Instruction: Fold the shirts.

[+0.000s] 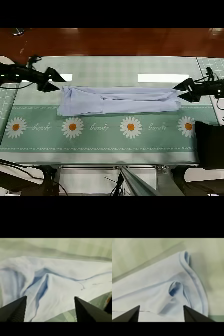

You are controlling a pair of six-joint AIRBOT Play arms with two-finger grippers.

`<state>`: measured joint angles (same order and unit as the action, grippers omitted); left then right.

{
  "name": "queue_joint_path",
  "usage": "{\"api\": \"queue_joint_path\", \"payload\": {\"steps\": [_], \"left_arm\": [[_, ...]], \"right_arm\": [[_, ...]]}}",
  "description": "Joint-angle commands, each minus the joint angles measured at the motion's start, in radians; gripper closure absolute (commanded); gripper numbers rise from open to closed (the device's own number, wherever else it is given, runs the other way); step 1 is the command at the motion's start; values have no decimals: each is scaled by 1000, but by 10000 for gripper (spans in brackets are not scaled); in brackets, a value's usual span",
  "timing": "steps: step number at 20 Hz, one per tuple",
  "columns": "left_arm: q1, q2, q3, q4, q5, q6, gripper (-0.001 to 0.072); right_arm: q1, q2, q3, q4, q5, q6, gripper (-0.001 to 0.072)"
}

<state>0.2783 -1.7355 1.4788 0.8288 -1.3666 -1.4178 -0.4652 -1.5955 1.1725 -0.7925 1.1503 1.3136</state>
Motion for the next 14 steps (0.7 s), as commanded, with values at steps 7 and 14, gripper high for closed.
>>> {"api": "queue_joint_path", "payload": {"steps": [7,14], "left_arm": [[148,444,-404,128,274,15,7],[-81,530,-624,58,383,48,7]], "right_arm": [[-98,-33,-25,-110,-6,-37,87],[14,-136,-25,57,52,-134,99]]}}
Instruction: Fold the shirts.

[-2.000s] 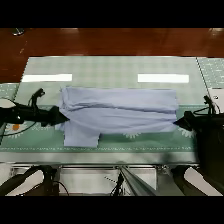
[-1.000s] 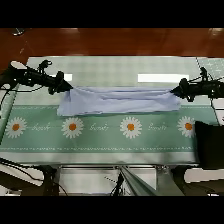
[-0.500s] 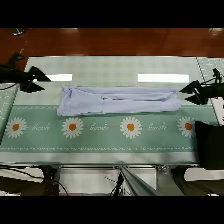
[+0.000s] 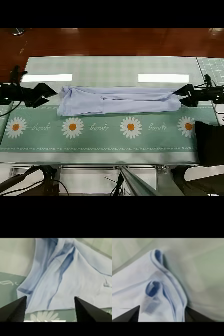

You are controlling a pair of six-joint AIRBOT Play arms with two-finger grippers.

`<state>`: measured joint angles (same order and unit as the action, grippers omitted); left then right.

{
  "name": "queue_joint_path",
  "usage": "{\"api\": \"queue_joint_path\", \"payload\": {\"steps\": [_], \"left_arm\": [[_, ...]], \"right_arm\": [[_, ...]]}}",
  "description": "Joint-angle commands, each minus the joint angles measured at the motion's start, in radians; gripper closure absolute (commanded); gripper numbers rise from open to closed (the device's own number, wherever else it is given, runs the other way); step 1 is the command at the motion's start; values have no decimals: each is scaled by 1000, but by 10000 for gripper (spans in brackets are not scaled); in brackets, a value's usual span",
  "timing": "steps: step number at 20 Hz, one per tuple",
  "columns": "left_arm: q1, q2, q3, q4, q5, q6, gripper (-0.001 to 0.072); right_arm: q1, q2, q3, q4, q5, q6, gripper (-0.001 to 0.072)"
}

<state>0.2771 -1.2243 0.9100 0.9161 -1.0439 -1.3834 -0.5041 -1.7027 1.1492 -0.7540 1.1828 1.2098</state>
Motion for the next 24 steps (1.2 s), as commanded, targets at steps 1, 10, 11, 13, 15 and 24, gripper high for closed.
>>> {"api": "queue_joint_path", "payload": {"steps": [1,10,11,13,15,24], "left_arm": [[-106,14,-54,-48,72,14,7],[-379,-5,-8,-212,122,127,686],[-449,-23,12,-180,162,124,687],[-579,-103,90,-123,223,75,687],[-692,-236,219,-122,222,69,687],[-1004,-714,751,-180,18,-77,686]], "right_arm": [[74,-24,-2,7,35,-30,174],[65,348,-80,-116,173,-21,687],[65,428,-117,-117,174,-11,687],[65,599,-188,-119,195,21,687],[65,765,-244,-117,206,75,687],[158,1065,-273,-116,234,244,687]]}}
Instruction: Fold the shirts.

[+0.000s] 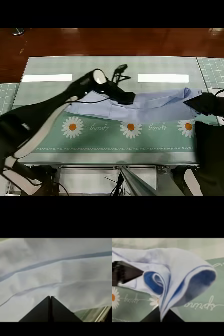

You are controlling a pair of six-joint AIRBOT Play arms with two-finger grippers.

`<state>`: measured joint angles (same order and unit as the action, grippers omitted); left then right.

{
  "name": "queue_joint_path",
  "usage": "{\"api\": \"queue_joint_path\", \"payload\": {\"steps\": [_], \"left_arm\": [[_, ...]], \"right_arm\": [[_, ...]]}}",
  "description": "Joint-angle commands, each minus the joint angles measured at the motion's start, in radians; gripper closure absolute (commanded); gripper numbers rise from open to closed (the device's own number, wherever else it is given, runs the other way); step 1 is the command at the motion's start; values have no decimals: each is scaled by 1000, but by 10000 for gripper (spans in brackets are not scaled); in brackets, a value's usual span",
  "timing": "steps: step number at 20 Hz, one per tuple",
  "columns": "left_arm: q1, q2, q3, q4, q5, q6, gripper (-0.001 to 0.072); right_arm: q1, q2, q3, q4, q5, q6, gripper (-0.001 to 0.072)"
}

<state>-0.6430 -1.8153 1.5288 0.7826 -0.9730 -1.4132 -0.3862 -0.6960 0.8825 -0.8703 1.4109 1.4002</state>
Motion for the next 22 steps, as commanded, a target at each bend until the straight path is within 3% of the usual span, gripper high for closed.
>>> {"api": "queue_joint_path", "payload": {"steps": [1,7,9,12,18,22], "left_arm": [[-106,-150,153,-89,-80,-28,686],[-206,-224,188,-201,-103,-27,685],[-179,-222,210,-226,-183,70,685],[-16,-203,262,-226,-289,38,686],[478,-31,257,-162,-492,13,687],[746,237,166,-53,-455,34,686]], "right_arm": [[64,59,-6,2,0,64,687],[153,59,-2,37,-70,111,687],[153,59,22,36,-67,119,687],[153,59,72,26,-45,140,687],[171,32,103,126,-32,154,687],[453,-110,114,132,-230,160,687]]}}
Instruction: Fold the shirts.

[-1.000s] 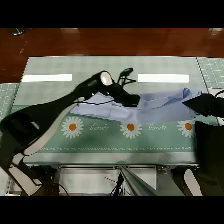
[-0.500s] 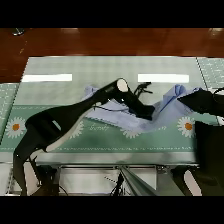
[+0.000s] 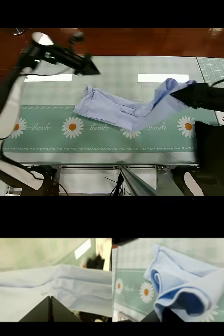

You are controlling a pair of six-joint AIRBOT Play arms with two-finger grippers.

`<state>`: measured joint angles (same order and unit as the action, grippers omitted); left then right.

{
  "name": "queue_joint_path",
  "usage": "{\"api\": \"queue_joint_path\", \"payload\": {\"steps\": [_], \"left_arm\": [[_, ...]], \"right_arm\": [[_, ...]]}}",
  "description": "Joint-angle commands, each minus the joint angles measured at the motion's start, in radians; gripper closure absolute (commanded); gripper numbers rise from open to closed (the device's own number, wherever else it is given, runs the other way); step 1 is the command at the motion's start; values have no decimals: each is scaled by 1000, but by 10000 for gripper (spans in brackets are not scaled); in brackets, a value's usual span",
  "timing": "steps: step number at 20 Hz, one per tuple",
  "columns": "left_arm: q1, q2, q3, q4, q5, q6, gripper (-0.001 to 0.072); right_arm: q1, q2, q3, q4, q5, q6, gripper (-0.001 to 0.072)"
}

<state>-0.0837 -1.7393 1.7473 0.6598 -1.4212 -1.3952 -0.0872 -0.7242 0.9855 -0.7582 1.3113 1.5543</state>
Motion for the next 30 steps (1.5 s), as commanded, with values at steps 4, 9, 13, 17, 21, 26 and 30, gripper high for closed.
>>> {"api": "queue_joint_path", "payload": {"steps": [4,9,13,17,21,26,30], "left_arm": [[335,542,-347,71,157,100,686],[318,963,-881,68,350,123,686],[284,1028,-1146,62,356,123,685],[258,1022,-1213,63,367,128,685],[258,1022,-1213,63,403,128,686],[258,1004,-1213,63,416,127,686],[258,1004,-1213,63,416,127,686]], "right_arm": [[421,-370,155,16,-322,5,687],[586,-789,441,-42,-329,33,687],[654,-1020,653,-36,-281,51,686],[664,-1130,745,-35,-284,71,686],[664,-1174,758,124,-246,-9,81],[507,-1044,758,-11,89,-34,84],[388,-702,703,-558,228,48,84]]}}
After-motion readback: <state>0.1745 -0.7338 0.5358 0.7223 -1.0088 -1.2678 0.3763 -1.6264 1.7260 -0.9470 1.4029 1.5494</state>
